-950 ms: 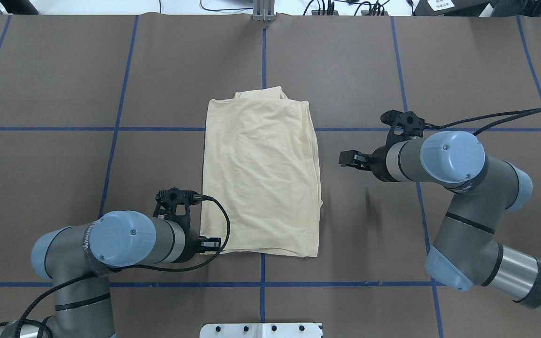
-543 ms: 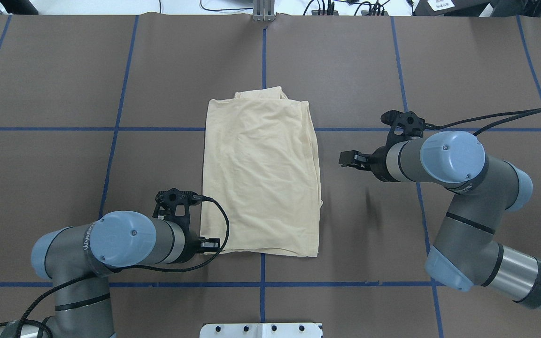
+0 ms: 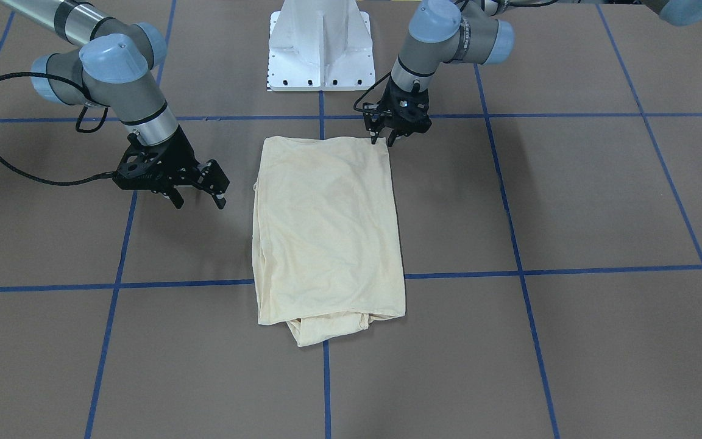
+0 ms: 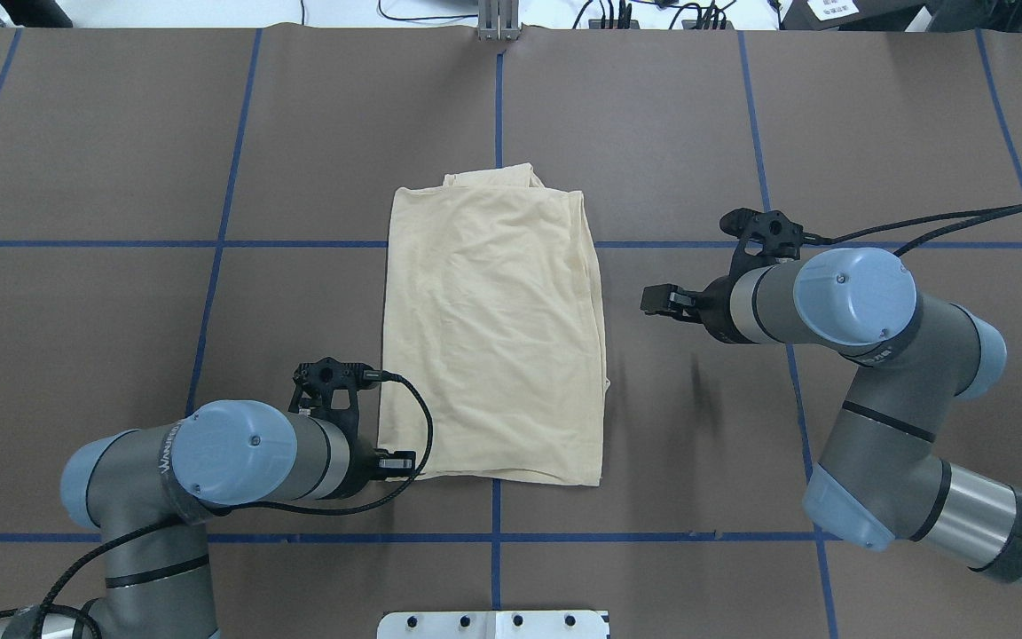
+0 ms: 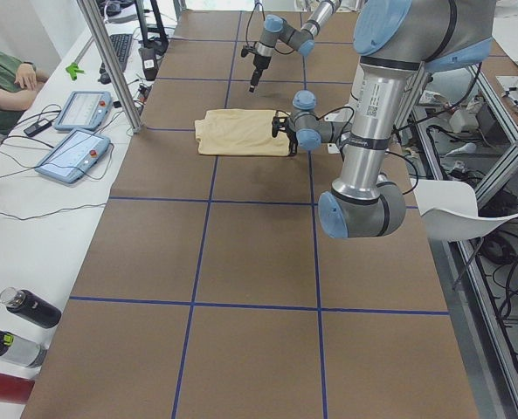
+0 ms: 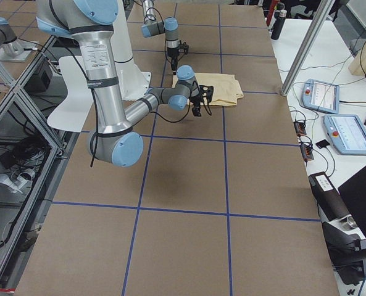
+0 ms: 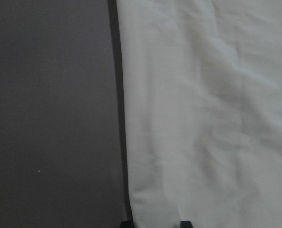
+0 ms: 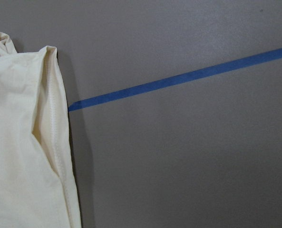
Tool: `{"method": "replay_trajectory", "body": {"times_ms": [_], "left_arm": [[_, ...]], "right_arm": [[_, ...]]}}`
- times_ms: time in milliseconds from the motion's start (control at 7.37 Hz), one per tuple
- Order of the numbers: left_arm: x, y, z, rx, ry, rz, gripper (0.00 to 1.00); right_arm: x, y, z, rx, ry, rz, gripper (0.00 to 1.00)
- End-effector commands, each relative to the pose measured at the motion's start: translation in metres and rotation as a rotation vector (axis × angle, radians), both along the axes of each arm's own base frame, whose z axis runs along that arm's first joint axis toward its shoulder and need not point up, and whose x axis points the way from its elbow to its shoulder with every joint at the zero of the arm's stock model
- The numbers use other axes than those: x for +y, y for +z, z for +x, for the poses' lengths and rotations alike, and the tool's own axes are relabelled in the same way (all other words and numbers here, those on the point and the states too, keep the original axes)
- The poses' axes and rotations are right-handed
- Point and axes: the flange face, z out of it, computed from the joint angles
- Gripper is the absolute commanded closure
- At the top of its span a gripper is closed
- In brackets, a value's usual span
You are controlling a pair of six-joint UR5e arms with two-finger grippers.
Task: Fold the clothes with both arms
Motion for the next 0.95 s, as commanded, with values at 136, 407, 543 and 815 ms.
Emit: {"method": "replay_trajectory", "body": {"times_ms": [136,407,543,815], "left_arm": [[0.0004,-0.0006,0.0008,0.011,-0.045,-0.074,0.54],[0.0004,-0.0031,0.0008,0.023,-0.083,-0.133,0.54],[0.0004,-0.0015,0.001,0.021,-0.087,-0.139,0.54],[0.0003,-0.0001,0.0012,0.019,-0.087,-0.14,0.55]], "right_arm": [[0.0001,-0.0005,0.0002,-0.001,0.0,0.0,0.0],[0.0008,-0.0005,-0.0004,-0.001,-0.001,0.0,0.0],[0.0008,-0.0005,-0.0004,-0.001,-0.001,0.0,0.0],[0.0001,-0.0005,0.0002,-0.001,0.0,0.0,0.0]]}}
